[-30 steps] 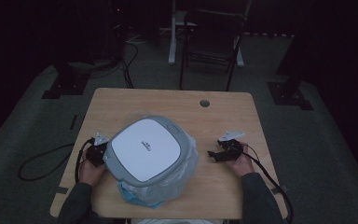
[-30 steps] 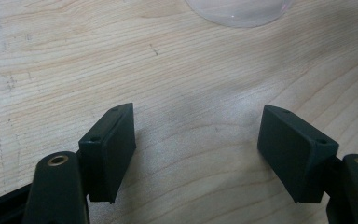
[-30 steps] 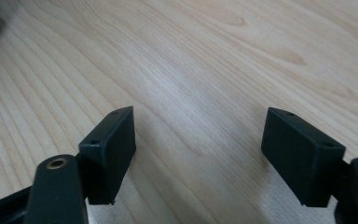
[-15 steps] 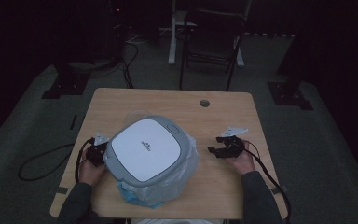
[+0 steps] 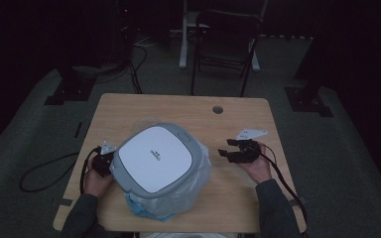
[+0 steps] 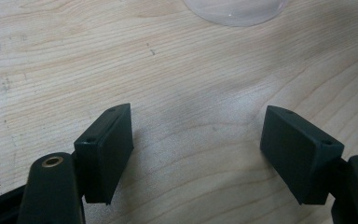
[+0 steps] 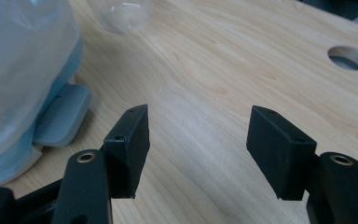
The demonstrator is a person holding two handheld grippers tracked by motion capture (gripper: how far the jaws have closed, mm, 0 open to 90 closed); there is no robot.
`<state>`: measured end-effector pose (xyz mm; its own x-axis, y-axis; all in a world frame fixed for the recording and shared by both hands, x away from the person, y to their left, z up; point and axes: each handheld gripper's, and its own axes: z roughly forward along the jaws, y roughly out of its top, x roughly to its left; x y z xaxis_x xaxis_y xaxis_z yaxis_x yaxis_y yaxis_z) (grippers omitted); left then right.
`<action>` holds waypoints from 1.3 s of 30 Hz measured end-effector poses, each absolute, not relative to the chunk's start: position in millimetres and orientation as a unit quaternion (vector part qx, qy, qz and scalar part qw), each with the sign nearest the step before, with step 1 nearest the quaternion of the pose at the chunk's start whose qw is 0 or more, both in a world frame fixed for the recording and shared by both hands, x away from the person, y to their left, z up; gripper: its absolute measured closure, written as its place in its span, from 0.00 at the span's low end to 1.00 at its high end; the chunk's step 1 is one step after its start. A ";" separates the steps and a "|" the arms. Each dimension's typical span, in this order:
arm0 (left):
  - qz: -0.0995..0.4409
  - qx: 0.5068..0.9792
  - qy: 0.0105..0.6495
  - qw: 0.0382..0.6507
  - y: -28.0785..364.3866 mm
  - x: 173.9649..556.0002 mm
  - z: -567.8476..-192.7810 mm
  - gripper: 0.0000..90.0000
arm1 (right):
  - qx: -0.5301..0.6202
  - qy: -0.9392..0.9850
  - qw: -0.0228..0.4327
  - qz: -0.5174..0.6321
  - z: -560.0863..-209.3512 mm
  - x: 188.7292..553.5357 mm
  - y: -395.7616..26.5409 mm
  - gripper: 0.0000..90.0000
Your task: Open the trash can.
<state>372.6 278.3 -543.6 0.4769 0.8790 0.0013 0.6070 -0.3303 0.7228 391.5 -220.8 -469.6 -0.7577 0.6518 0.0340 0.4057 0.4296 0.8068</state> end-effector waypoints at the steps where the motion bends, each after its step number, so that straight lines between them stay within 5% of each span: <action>1: 0.201 0.790 0.470 0.338 278.3 372.6 -543.6 0.29 | 0.315 0.835 0.147 0.427 -467.4 391.1 -219.2 0.43; 39: 0.204 0.792 0.469 0.334 277.3 372.4 -543.6 0.29 | 0.268 0.835 0.170 0.449 -385.7 384.2 -194.3 0.57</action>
